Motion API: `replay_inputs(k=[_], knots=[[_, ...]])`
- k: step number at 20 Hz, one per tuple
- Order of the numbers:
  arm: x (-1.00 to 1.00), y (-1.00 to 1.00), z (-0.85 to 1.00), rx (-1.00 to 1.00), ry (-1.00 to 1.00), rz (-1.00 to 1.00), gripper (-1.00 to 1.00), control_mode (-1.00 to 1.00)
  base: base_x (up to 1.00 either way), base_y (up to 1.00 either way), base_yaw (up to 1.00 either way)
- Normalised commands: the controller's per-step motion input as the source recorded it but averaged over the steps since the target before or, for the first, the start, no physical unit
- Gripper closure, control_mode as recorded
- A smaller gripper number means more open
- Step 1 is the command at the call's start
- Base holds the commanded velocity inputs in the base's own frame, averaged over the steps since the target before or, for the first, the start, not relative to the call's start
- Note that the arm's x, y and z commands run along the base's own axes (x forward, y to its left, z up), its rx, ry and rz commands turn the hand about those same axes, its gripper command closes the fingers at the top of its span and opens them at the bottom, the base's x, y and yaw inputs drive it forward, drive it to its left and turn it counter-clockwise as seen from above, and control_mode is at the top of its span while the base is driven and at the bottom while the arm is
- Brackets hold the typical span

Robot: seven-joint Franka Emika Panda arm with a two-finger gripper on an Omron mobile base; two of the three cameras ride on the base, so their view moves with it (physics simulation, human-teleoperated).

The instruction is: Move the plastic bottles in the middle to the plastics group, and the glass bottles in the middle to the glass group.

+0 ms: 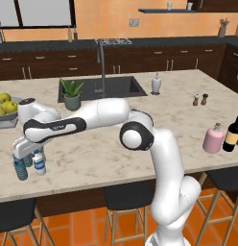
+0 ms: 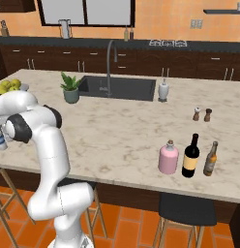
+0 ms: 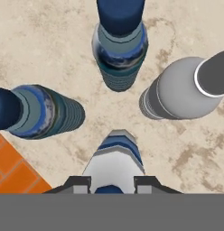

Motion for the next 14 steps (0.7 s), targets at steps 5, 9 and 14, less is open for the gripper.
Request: replay_inputs(k=[5,9,14], knots=[[0.00,-0.03,-0.02,0.00,0.00,0.00,1.00,-1.00,0.00,0.00,0.00],[0.02,-0.09,-0.05,0.03,0.00,0.00,1.00,-1.00,0.00,0.00,0.00],[0.00,-0.12,-0.30,0.09,0.01,0.00,1.00,-1.00,0.00,0.00,0.00]])
